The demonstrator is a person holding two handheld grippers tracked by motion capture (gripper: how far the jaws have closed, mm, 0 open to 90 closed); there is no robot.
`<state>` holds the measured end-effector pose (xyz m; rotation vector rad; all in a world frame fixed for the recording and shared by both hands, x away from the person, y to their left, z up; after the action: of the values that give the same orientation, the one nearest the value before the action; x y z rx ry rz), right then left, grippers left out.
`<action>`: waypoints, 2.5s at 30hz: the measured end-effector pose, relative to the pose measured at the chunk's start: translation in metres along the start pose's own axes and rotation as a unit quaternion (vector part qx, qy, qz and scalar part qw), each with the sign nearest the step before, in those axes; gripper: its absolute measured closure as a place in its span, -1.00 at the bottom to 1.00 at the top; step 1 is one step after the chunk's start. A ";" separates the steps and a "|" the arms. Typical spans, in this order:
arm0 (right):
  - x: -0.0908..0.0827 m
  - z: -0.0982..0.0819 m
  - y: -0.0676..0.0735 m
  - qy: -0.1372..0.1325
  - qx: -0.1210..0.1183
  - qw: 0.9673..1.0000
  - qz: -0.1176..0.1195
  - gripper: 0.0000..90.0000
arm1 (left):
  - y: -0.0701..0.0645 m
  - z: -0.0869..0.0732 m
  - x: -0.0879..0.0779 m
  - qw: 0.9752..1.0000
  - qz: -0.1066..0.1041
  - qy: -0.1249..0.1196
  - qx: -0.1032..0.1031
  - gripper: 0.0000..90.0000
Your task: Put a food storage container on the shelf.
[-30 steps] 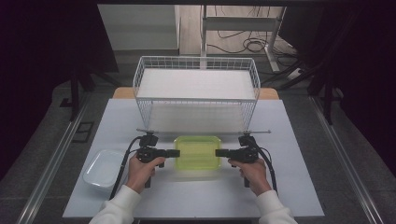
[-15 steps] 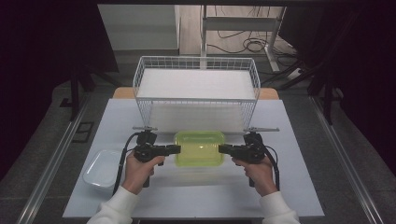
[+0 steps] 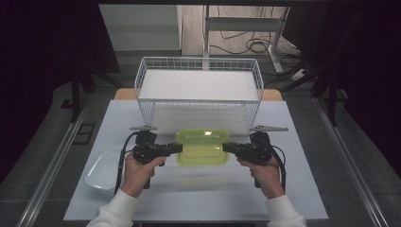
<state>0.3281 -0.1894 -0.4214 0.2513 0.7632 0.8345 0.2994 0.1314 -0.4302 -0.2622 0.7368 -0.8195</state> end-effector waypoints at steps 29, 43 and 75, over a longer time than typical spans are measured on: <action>-0.033 0.047 0.037 -0.049 -0.065 0.997 0.008 0.73 | -0.030 0.050 -0.039 0.998 0.005 -0.042 0.049 0.75; -0.044 0.085 0.046 -0.071 -0.090 0.993 0.015 0.73 | -0.035 0.089 -0.051 0.997 0.002 -0.058 0.060 0.75; -0.034 0.161 0.032 -0.077 -0.079 0.994 0.004 0.72 | -0.005 0.167 -0.038 0.997 -0.006 -0.056 0.056 0.76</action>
<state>0.4074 -0.1795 -0.2744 0.1754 0.5490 0.8672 0.3934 0.1458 -0.2877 -0.2108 0.5836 -0.8479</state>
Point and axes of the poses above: each handheld gripper's, and its own axes: x roughly forward along the jaws, z roughly out of its top, y roughly to its left, the point moved 1 cm from there along x, roughly forward along the jaws, and after that the axes turned 5 degrees about x, right-handed, at the moved point
